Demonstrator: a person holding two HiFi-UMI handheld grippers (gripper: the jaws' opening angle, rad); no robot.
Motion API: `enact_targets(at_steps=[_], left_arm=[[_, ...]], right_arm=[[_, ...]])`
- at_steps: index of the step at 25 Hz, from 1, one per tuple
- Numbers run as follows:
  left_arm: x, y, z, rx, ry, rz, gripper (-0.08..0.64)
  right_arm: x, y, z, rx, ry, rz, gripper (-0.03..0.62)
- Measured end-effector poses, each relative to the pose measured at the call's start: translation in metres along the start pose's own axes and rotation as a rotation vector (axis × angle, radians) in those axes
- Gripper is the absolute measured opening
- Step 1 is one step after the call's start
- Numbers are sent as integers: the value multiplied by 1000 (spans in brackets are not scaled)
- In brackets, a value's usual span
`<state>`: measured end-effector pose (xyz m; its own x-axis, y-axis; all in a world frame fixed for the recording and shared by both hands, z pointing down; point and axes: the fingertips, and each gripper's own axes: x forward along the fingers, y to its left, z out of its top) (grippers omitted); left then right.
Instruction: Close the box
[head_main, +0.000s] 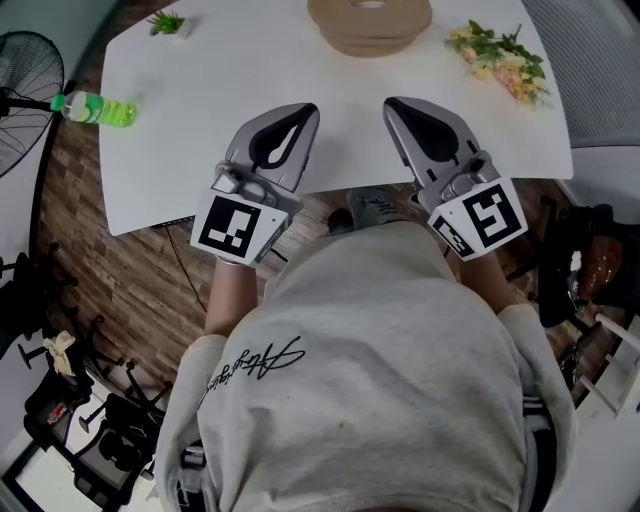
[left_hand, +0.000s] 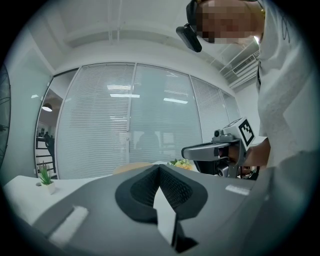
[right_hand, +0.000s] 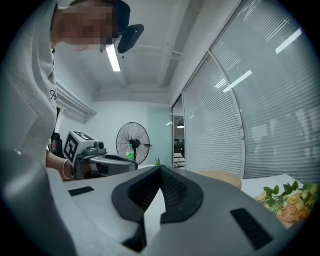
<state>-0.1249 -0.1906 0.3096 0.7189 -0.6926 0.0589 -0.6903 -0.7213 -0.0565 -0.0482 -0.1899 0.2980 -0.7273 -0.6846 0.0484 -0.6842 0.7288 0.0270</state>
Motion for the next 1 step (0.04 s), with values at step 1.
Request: enact_targets(at_steps=[1], left_arm=[[1, -1, -1, -1, 0, -2, 0]], right_arm=[[-1, 0, 0, 3, 0, -1, 0]])
